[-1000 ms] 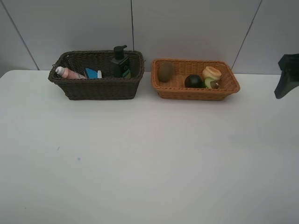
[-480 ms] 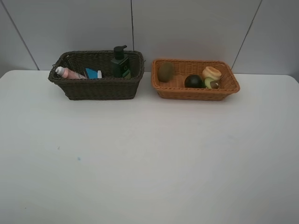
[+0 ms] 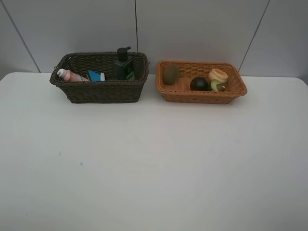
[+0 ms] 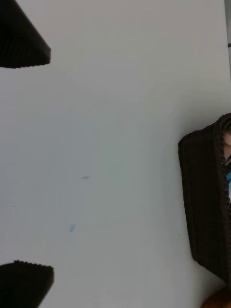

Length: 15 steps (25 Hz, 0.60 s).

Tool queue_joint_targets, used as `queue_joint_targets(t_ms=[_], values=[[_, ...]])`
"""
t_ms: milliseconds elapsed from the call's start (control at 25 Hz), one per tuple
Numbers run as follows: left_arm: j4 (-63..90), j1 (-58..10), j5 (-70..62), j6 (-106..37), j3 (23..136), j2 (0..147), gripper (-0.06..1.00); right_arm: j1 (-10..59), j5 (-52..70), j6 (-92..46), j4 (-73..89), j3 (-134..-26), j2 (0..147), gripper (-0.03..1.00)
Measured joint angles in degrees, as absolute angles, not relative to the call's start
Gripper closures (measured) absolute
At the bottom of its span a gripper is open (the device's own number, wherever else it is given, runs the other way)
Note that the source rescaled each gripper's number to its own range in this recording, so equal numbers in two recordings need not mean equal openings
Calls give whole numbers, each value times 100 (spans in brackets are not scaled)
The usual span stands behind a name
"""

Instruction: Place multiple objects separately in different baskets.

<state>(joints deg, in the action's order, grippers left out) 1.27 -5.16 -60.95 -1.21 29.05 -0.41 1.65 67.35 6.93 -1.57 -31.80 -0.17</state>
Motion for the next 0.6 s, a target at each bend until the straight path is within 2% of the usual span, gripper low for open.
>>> queue_joint_targets(t_ms=[240, 600], values=[[127, -516, -6095, -121, 2905, -41, -5, 165, 6201, 484, -157, -3007, -21, -3], [127, -516, -6095, -121, 2905, -41, -5, 165, 6080, 445, -144, -2957, -21, -3]])
